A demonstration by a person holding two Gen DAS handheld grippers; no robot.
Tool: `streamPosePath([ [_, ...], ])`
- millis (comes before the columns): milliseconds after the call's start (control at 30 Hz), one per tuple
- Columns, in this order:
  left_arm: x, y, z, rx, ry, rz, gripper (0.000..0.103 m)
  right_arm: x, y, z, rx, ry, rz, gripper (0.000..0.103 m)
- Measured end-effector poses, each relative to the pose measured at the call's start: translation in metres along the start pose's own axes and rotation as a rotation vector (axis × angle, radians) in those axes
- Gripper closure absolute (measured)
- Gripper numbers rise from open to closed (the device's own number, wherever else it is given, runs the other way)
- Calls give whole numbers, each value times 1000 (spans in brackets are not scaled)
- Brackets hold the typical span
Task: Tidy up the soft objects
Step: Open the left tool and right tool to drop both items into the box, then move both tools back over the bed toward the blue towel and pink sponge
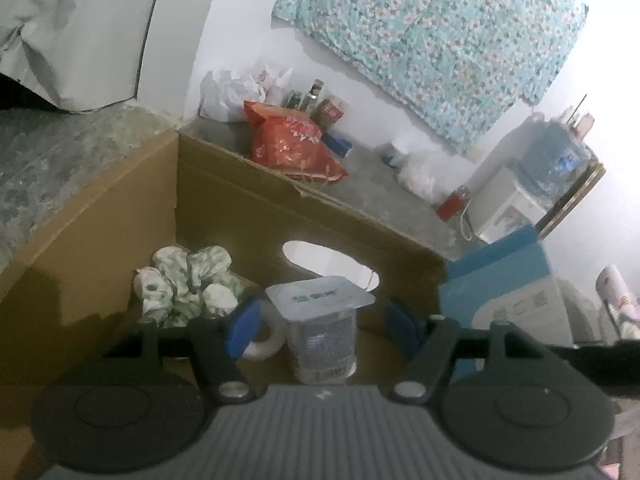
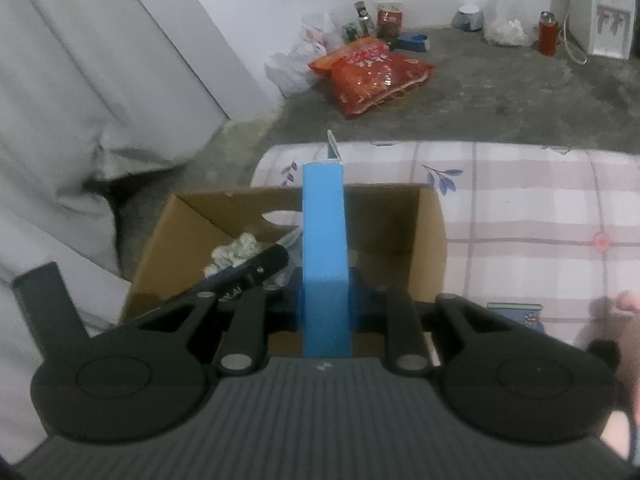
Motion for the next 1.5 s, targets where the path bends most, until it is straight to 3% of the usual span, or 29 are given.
streamPosePath([
  [300,-11,7,4,-34,56,64,35,-10,14,7,-107,29,50,84],
  [700,-5,16,10,-35,28,109,35,-17,21,-32,-294,55,132,80],
  [933,-12,18,6,-28,53,117,37,-21,23,-40,-314,37,168,80],
  [1067,-12,12,11,-17,57,93,37,-18,22,-26,-261,11,139,79],
  [1200,-13,-5,28,-18,64,51,33,-17,15,17,-84,-63,57,68],
  [1267,-16,-21,43,-27,67,12,30,-24,4,50,-15,-115,48,51],
  [1367,-24,-50,69,-48,82,-64,25,-43,-24,108,56,-203,35,34],
  [1500,-45,-100,116,-87,88,-205,16,-83,-89,186,111,-298,-14,23],
])
Point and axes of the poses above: each gripper's, at about its wrist camera, not at the fingertips, and z roughly against the way its jaws point, y to its left, x to its top, the point moved 8 cm from there along -z, roughly the way its jaws point, and after that the axes turned 12 degrees about -x, right-handed, at the moved point
